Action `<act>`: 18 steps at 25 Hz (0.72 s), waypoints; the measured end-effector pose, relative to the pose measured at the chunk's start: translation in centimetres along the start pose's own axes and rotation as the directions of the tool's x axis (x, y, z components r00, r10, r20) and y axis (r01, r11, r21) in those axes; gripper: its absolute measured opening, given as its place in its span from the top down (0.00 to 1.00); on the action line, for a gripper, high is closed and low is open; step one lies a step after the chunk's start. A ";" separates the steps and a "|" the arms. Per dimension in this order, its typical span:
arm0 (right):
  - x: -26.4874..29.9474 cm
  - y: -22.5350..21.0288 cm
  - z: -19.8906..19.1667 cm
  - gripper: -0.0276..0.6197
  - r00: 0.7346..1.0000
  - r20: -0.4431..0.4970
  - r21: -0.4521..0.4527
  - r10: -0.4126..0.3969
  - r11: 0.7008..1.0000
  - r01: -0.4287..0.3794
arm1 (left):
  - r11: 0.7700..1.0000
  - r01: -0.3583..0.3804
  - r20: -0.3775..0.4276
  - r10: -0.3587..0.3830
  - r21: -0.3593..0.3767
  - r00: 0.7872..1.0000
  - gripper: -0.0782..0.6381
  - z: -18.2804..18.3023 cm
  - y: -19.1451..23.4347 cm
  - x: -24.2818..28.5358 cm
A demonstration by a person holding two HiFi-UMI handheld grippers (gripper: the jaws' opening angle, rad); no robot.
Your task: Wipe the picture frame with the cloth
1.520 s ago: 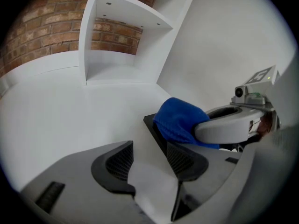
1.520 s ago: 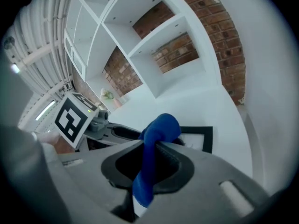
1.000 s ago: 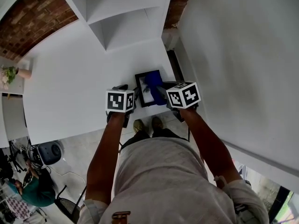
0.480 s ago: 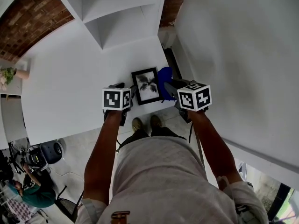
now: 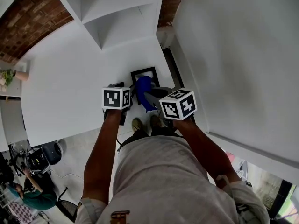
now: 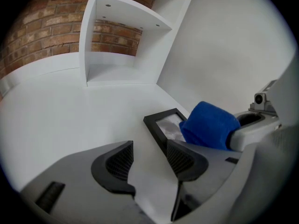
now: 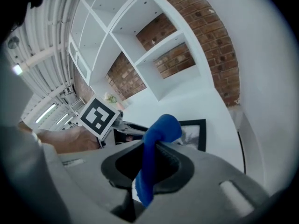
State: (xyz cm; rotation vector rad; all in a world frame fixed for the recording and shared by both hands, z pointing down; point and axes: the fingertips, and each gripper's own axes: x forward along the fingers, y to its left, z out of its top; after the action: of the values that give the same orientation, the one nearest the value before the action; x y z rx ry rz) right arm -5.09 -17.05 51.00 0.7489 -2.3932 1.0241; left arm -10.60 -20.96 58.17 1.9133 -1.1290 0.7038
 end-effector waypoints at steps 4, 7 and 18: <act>1.8 0.2 -1.7 0.88 0.999 -0.044 0.020 0.005 1.000 -0.004 | 1.000 0.000 0.005 0.000 -0.001 1.000 0.58 0.0 0.1 0.0; 2.3 -0.8 -2.6 0.88 0.998 -0.065 0.030 -0.018 0.999 0.020 | 1.000 -0.001 0.006 0.001 0.000 1.000 0.58 0.0 0.0 0.0; -0.8 -5.2 -3.7 0.88 0.991 -0.074 0.036 -0.113 0.993 0.116 | 1.000 0.001 0.006 -0.001 0.009 1.000 0.58 0.0 0.1 0.0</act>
State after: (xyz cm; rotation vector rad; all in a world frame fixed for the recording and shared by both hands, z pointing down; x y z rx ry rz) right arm -0.59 -17.03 55.64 0.8391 -2.2476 1.0371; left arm -10.70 -20.96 58.21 1.9245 -1.1304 0.7046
